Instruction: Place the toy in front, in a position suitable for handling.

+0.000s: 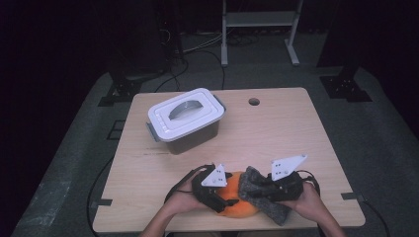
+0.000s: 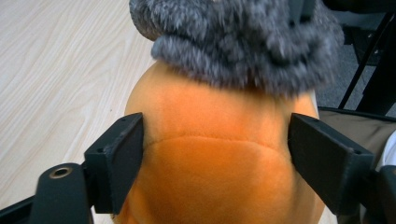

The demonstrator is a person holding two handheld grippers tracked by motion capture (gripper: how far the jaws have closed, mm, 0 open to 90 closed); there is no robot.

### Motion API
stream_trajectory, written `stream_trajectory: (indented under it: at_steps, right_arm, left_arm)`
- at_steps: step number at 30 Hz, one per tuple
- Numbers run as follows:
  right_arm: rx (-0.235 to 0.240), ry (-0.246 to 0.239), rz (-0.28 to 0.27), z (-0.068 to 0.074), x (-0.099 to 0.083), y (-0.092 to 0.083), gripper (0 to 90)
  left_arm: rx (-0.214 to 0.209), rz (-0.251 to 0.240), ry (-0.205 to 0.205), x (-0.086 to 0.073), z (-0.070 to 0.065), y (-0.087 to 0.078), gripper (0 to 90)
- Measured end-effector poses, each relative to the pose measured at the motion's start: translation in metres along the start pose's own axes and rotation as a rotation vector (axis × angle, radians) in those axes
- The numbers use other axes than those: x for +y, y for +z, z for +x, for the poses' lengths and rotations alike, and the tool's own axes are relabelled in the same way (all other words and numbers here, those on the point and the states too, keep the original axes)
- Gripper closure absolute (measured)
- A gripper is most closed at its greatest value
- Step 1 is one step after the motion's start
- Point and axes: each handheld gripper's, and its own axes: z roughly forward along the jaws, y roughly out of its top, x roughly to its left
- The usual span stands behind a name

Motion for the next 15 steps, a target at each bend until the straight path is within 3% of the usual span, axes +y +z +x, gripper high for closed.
stream_trajectory:
  at_steps: [5, 8, 11, 12, 15]
  right_arm:
    - [-0.016, 0.023, 0.001, -0.005, -0.007, -0.006, 74.4]
    - [-0.018, 0.004, 0.006, 0.0, -0.004, -0.001, 74.3]
    - [-0.025, -0.016, 0.009, 0.003, -0.001, 0.002, 74.3]
    - [-0.036, -0.025, 0.014, 0.005, 0.001, 0.003, 74.1]
    - [-0.044, -0.025, 0.01, 0.005, 0.002, 0.003, 74.2]
  left_arm:
    - [-0.016, -0.004, -0.017, -0.004, 0.004, -0.002, 21.4]
    - [-0.019, 0.015, -0.026, 0.005, 0.003, 0.0, 9.9]
    - [-0.01, 0.024, -0.021, 0.007, 0.003, 0.003, 9.1]
    - [-0.002, 0.027, -0.013, 0.007, 0.002, 0.004, 10.0]
    - [0.026, 0.022, 0.015, 0.006, 0.0, 0.003, 27.2]
